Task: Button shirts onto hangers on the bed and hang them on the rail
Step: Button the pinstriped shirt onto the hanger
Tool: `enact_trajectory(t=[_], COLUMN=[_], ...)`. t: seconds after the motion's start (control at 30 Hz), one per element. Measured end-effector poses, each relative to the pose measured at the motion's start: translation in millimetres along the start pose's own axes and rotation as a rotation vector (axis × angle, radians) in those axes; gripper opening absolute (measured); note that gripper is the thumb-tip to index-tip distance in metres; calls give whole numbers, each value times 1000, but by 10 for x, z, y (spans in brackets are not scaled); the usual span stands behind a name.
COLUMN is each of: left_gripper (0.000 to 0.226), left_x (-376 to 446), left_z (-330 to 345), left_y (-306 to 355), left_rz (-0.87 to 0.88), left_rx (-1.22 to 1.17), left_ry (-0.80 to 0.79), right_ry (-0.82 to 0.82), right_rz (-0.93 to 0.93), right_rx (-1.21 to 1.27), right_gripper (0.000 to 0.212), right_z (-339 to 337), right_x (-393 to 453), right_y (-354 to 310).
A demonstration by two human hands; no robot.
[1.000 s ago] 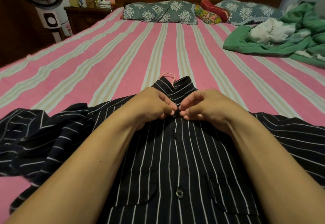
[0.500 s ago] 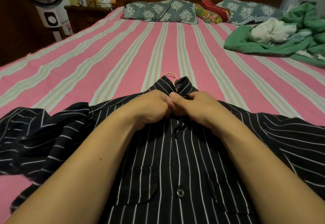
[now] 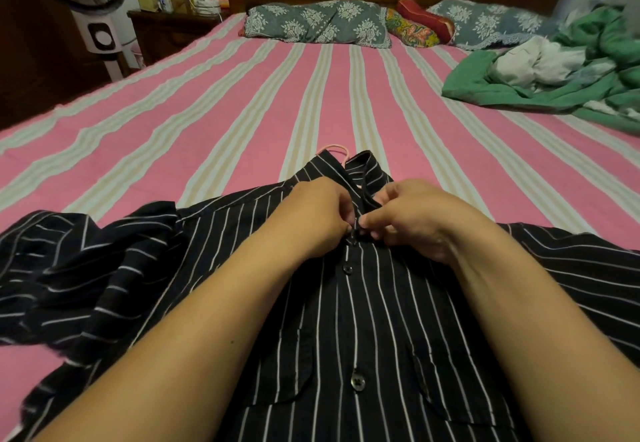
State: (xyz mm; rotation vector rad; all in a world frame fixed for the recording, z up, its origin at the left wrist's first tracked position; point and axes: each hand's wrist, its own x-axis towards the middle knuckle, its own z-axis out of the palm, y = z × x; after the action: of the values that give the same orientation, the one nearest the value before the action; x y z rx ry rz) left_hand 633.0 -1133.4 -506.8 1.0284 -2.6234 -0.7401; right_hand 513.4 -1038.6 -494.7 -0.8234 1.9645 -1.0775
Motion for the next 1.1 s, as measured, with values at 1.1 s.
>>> enact_trajectory(t=[1.1], left_gripper=[4], left_x=[-22], left_z=[-116], left_y=[16], left_rz=[-237], left_rx=[-662], left_ry=[-112], right_ry=[-40], right_rz=[8], right_rx=[431], right_gripper=[22], right_z=[123], right_x=[44], right_y=[16])
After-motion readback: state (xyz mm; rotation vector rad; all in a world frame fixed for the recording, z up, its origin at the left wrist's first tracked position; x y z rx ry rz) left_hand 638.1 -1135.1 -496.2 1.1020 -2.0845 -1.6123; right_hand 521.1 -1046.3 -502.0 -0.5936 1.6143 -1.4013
